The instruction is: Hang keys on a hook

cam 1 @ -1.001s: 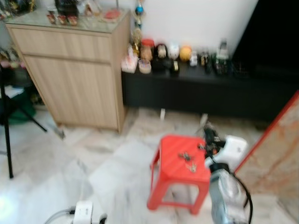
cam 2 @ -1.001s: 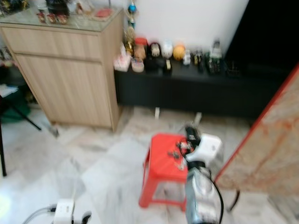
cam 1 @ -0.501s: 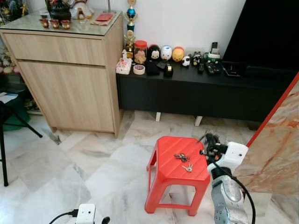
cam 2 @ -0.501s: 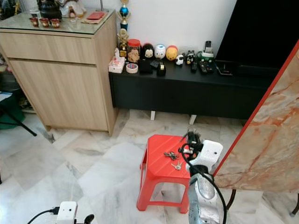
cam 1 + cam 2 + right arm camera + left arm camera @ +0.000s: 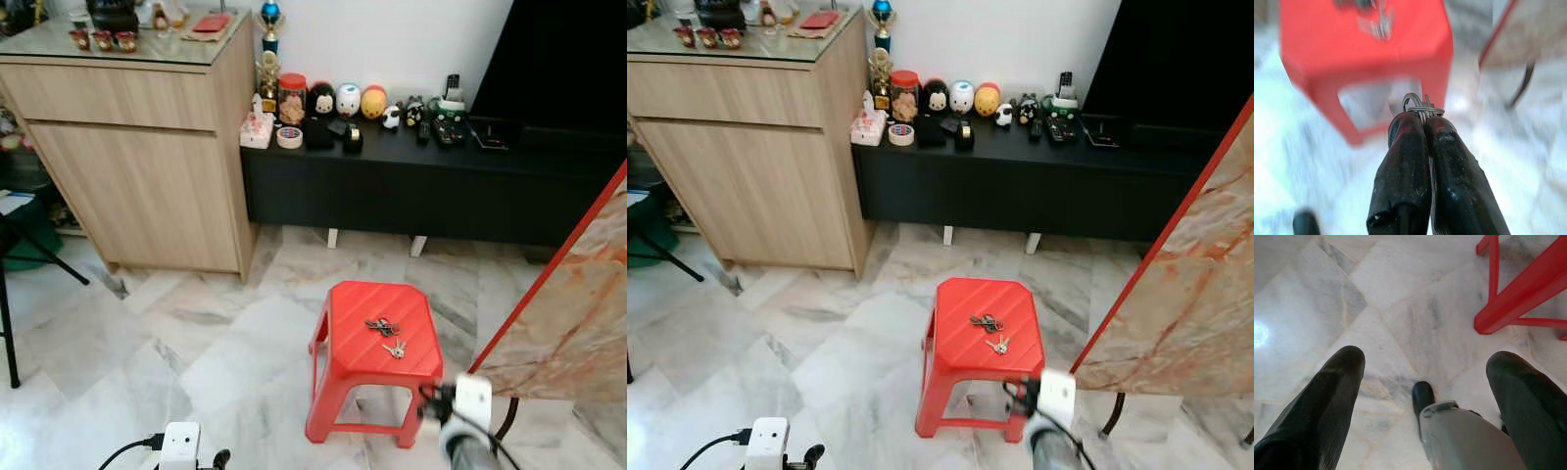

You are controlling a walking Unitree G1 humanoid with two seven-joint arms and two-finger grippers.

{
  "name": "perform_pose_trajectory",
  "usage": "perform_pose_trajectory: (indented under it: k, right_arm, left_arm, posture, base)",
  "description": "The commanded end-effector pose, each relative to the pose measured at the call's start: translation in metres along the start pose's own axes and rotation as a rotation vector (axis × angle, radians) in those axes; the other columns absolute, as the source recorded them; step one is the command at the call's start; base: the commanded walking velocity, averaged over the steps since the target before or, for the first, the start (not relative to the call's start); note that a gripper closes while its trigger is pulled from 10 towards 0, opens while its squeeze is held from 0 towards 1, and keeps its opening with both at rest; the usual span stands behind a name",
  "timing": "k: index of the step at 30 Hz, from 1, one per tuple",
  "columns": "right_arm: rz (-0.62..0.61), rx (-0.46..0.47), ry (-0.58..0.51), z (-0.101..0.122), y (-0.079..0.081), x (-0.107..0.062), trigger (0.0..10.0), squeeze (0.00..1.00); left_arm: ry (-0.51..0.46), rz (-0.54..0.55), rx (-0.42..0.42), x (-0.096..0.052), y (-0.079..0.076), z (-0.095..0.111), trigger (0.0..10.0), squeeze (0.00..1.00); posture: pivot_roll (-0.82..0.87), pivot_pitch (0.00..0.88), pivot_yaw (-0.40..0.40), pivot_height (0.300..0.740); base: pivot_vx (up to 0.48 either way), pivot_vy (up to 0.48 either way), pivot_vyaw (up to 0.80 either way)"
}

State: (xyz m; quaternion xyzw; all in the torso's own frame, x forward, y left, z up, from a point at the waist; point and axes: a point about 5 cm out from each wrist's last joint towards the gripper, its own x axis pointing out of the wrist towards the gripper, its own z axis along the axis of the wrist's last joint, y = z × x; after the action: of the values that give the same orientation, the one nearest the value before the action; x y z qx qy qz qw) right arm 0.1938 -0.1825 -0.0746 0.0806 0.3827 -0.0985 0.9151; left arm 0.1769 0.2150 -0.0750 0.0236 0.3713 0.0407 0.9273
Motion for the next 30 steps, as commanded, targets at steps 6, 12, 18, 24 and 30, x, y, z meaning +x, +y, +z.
perform_pose_trajectory:
  k: [6, 12, 18, 24, 30]
  right_arm:
    - [-0.056, 0.033, 0.096, -0.029, -0.015, -0.009, 10.0, 0.0]
    - [-0.061, 0.022, 0.155, -0.044, -0.019, -0.014, 10.0, 0.0]
    - [-0.066, 0.039, 0.16, -0.046, -0.021, -0.015, 10.0, 0.0]
    - [-0.063, 0.024, 0.17, -0.049, -0.022, -0.016, 10.0, 0.0]
    - [-0.061, 0.013, 0.169, -0.049, -0.021, -0.017, 10.0, 0.0]
  left_arm:
    - [0.029, -0.002, -0.003, -0.001, 0.002, -0.005, 10.0, 0.0]
    - [0.033, -0.01, -0.003, -0.001, -0.001, -0.005, 10.0, 0.0]
    - [0.028, -0.009, 0.003, 0.0, -0.001, -0.003, 10.0, 0.0]
    - [0.029, -0.004, 0.003, 0.0, 0.001, -0.002, 10.0, 0.0]
    - [0.023, 0.009, -0.008, 0.001, 0.005, 0.0, 10.0, 0.0]
  posture:
    - [-0.01, 0.0, -0.057, 0.74]
    - [-0.01, 0.0, -0.057, 0.74]
    - [-0.01, 0.0, -0.057, 0.74]
    - [-0.01, 0.001, -0.059, 0.74]
    - [-0.01, 0.01, -0.06, 0.74]
  base:
    - [0.0, 0.0, 0.0]
    - [0.0, 0.0, 0.0]
    - [0.0, 0.0, 0.0]
    - [0.0, 0.0, 0.0]
    - [0.0, 0.0, 0.0]
